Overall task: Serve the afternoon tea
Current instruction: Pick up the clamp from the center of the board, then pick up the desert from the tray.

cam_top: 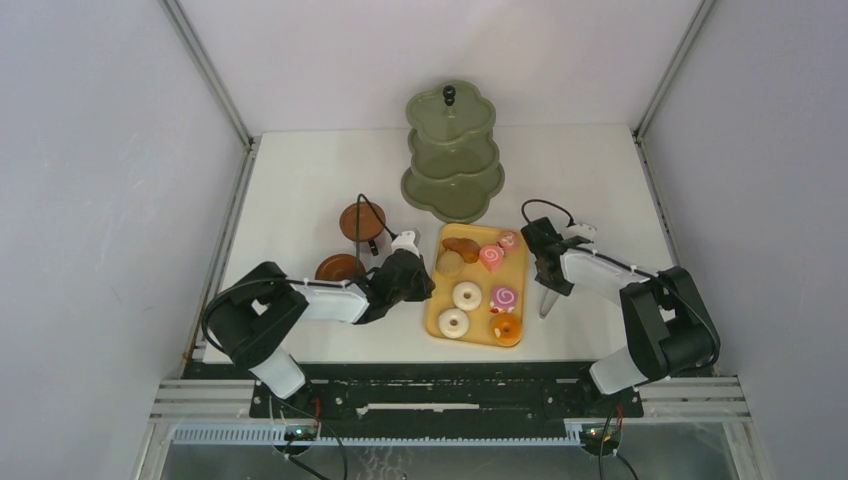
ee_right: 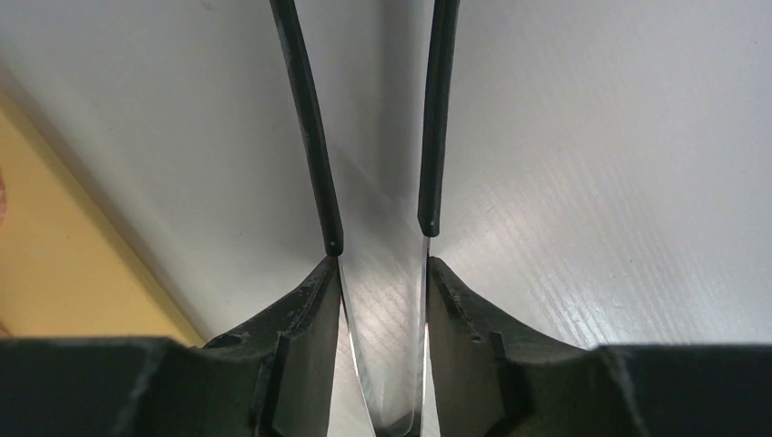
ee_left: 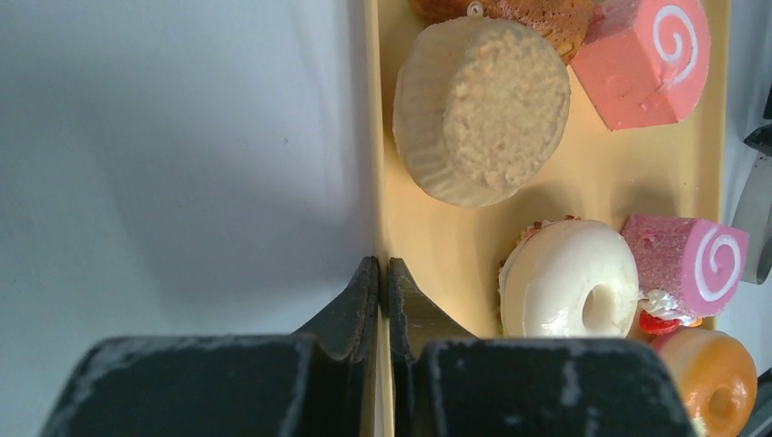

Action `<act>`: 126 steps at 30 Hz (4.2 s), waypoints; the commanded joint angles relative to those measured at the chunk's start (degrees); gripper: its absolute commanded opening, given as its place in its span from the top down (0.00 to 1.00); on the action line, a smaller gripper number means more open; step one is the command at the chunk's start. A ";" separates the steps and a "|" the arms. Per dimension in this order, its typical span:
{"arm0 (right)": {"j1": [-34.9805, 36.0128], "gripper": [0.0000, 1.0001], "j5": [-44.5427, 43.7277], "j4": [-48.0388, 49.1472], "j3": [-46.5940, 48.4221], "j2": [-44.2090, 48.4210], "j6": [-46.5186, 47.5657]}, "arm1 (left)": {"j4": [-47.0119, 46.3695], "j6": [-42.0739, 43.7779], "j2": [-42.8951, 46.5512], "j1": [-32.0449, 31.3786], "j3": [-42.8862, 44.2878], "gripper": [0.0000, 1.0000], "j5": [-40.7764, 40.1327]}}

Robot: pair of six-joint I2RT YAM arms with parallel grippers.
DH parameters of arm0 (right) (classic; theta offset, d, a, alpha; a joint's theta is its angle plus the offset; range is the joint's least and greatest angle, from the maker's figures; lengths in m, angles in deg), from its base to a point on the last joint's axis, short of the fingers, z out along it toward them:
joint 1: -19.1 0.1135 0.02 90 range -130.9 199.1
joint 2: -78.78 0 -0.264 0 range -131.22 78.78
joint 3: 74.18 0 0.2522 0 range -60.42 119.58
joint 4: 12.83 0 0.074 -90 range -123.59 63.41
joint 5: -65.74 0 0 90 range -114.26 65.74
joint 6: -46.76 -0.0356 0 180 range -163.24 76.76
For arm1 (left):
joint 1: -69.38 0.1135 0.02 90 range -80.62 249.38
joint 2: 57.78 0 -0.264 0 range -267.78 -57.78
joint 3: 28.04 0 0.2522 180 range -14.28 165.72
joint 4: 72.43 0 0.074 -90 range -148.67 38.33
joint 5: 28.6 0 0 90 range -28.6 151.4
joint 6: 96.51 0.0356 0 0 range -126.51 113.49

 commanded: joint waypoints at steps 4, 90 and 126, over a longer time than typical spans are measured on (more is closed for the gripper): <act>1.55 0.57 -0.14 -1.68 1.15 6.72 -0.31 | 3.41 0.33 -0.71 0.57 1.09 0.92 2.03; 7.34 0.57 5.62 -10.50 7.59 25.22 6.83 | 21.83 -8.51 -47.34 2.98 76.71 0.93 11.18; 20.52 0.53 4.75 -16.90 1.74 28.61 -2.63 | 2.17 -5.88 -23.29 -0.50 37.53 0.43 9.19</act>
